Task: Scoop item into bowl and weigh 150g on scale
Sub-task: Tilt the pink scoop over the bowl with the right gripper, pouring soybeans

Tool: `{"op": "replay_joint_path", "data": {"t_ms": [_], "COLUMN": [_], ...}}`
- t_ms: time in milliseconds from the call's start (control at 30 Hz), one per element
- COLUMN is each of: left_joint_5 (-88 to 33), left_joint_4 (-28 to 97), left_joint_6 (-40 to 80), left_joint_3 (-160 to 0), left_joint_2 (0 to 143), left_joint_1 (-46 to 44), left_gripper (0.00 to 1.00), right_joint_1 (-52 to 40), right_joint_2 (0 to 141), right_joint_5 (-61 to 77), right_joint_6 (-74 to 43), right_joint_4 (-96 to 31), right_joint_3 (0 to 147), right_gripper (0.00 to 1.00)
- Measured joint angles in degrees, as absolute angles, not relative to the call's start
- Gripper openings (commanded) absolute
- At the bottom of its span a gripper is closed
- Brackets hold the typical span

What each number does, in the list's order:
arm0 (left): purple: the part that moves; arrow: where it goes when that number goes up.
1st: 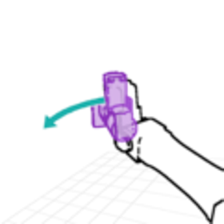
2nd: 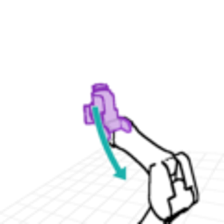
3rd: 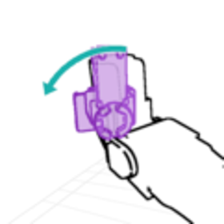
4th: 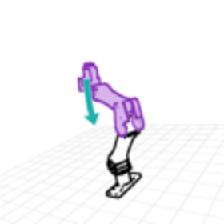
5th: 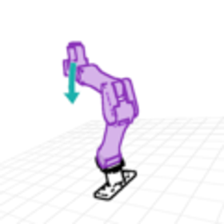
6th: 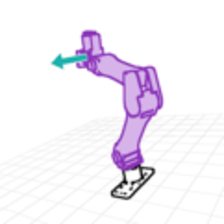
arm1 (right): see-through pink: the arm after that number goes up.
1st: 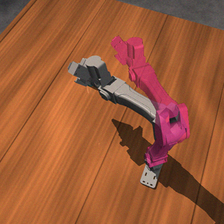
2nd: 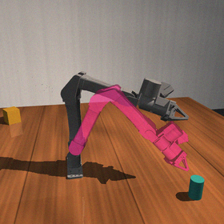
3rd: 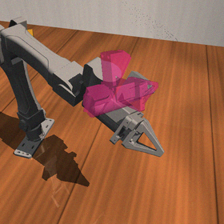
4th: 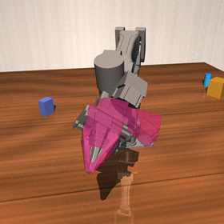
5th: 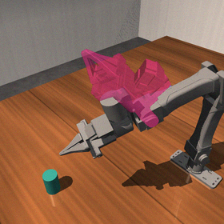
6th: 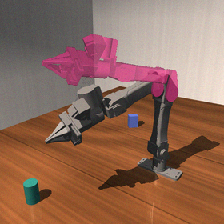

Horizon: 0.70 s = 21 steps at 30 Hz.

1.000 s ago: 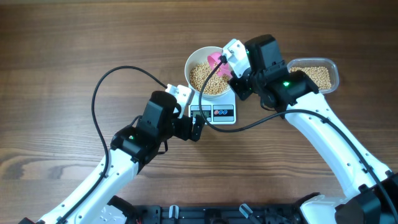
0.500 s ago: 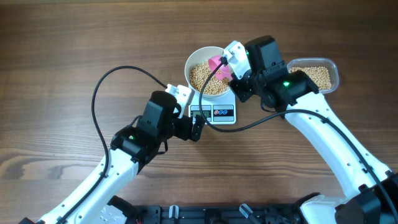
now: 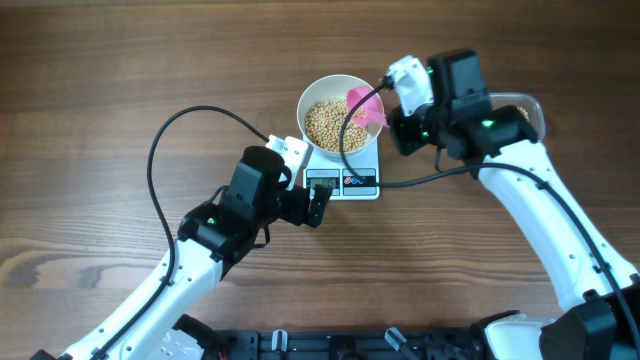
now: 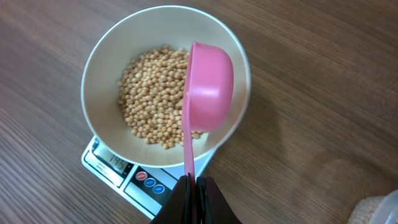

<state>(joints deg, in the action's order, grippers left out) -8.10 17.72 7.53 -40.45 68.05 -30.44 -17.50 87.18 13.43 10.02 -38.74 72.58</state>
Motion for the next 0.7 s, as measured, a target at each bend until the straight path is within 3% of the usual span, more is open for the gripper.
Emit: {"op": "replay_joint_path", "data": {"t_ms": [300, 700], "left_joint_5": [-8.1, -8.1], "left_joint_4": [17.7, 17.7], "left_joint_6": [7.5, 7.5], "left_joint_3": [-40.4, -40.4], "left_joint_2": [68.1, 68.1], "left_joint_1": [-30.4, -30.4], "left_gripper": [1.00, 1.00], "right_joint_1": [-16.1, -16.1], "right_joint_2": [87.2, 87.2], "right_joint_5": [20.1, 20.2], "right_joint_6": [10.5, 24.5], "right_joint_4": [-38.6, -38.3], "right_joint_3": [72.6, 72.6], "right_gripper": [0.04, 0.04]}}
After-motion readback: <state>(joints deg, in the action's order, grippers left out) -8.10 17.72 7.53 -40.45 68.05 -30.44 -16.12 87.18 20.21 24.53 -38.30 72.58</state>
